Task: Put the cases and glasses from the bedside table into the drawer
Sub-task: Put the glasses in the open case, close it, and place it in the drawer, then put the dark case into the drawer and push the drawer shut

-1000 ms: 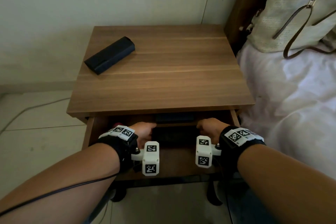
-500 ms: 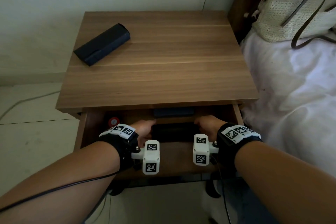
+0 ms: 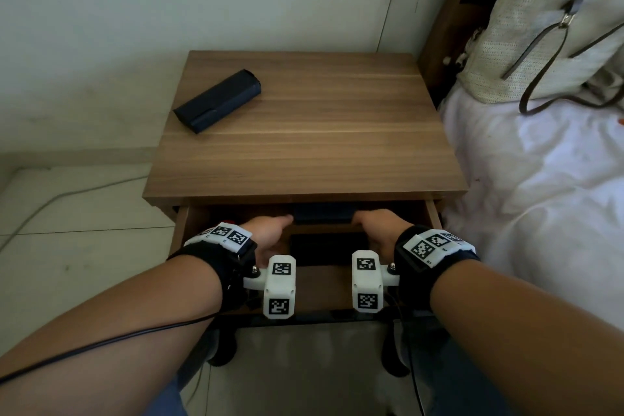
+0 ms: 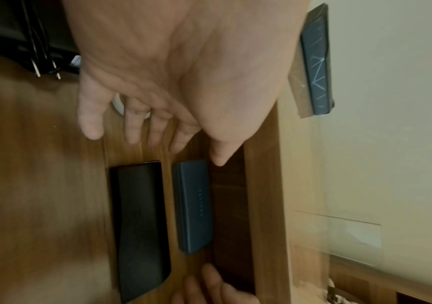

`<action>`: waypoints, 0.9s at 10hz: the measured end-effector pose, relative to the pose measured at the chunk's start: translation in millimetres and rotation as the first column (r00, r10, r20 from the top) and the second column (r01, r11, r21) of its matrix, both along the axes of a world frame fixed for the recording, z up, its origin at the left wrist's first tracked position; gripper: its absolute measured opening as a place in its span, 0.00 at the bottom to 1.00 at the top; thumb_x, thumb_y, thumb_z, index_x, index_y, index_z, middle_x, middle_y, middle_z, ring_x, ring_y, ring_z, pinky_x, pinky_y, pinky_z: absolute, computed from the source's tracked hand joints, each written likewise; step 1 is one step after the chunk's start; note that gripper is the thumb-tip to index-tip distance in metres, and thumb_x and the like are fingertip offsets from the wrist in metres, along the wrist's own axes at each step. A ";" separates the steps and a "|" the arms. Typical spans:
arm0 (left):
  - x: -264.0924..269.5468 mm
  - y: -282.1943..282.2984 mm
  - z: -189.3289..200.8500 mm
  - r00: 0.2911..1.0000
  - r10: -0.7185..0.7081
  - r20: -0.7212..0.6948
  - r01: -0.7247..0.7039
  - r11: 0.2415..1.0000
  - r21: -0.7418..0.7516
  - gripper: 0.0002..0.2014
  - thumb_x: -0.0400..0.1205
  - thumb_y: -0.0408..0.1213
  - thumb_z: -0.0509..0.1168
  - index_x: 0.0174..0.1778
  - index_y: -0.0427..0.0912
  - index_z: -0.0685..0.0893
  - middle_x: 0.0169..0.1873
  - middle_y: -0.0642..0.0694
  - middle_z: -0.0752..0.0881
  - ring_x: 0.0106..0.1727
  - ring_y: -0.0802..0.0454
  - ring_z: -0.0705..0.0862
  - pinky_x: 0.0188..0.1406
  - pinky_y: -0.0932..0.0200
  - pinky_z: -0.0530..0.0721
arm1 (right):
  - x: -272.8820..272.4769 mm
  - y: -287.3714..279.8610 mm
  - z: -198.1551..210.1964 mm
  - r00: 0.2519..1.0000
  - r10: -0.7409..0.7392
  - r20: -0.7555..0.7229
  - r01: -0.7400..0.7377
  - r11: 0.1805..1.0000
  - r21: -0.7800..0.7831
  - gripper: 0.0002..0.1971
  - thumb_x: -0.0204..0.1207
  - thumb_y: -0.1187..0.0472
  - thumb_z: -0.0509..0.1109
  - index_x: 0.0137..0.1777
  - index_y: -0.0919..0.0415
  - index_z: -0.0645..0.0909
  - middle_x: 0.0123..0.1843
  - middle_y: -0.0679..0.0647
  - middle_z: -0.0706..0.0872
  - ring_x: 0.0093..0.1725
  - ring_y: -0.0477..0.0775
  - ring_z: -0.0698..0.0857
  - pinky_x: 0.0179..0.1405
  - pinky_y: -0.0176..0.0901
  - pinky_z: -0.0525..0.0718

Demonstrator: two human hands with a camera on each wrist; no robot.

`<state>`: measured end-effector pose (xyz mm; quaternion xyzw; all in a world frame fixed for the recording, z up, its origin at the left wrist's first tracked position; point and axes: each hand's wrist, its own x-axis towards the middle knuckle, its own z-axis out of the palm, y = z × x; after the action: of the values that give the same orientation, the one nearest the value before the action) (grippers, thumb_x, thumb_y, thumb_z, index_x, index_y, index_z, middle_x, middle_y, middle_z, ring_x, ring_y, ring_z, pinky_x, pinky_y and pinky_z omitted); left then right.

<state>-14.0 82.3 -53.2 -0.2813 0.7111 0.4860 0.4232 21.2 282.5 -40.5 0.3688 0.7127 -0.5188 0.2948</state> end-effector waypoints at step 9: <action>-8.0 -67.1 154.9 0.952 0.145 -0.269 -0.098 0.978 0.182 0.17 0.86 0.48 0.58 0.63 0.42 0.80 0.61 0.43 0.83 0.56 0.48 0.82 0.40 0.56 0.76 | -41.0 -103.0 147.7 0.960 0.074 -0.268 -0.124 0.977 -0.174 0.08 0.81 0.58 0.62 0.55 0.60 0.78 0.45 0.54 0.84 0.44 0.53 0.85 0.46 0.48 0.81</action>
<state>-22.0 15.2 101.6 -0.2165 0.7022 0.6037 0.3092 -19.9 179.5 107.2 0.2314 0.7104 -0.6125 0.2581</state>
